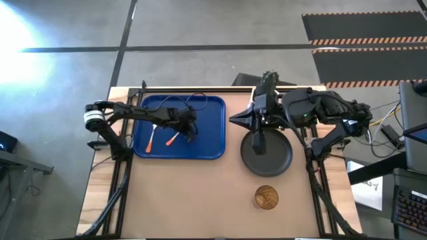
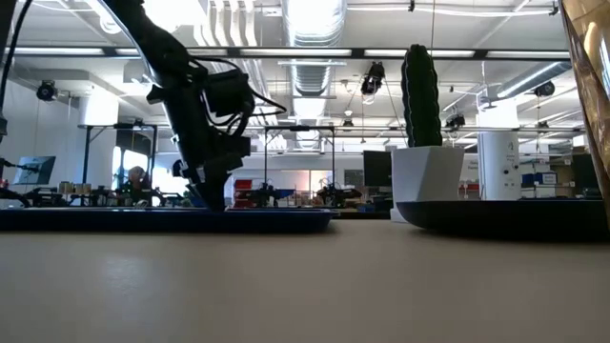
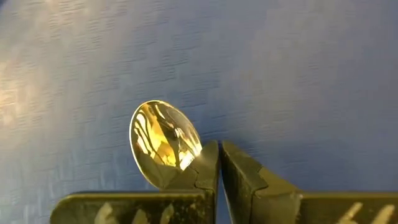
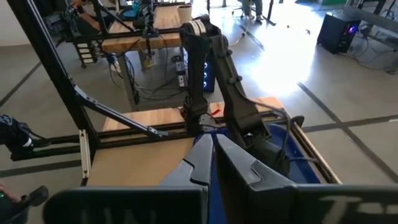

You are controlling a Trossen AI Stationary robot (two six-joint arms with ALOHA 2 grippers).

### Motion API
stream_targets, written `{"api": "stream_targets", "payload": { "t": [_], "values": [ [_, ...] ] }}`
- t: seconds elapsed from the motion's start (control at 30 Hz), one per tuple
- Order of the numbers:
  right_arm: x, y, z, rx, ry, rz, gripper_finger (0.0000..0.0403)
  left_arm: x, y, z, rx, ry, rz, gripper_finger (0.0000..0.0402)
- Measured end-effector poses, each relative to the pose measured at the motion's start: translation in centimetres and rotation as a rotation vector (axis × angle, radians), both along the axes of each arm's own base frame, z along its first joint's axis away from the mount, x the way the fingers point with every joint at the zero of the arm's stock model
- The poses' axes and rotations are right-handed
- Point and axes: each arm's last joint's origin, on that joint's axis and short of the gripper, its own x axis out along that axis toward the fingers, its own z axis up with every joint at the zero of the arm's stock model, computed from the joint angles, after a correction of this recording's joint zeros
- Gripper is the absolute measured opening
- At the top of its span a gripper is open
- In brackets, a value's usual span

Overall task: Pick and place plate/cup/fork/spoon on tray
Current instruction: Put the orange spoon on the blue tray on the right of the orange fork

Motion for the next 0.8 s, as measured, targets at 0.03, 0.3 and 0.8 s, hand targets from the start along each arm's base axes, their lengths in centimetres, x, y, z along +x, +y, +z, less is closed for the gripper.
{"api": "stream_targets", "payload": {
  "t": [0.03,0.3,0.8],
  "values": [
    [0.1,0.0,-0.1,0.006,0.004,-0.002,0.0009,-0.1,0.1,0.0,0.003,0.004,0.006,0.0],
    [0.3,0.1,-0.4,0.004,0.016,-0.003,0.0009,-1.6,0.2,-0.2,0.004,0.139,0.047,0.0],
    [0.3,0.1,-0.5,0.0,0.019,-0.001,0.0009,-4.5,-0.8,0.0,-0.032,0.321,0.144,0.0]
  ]
}}
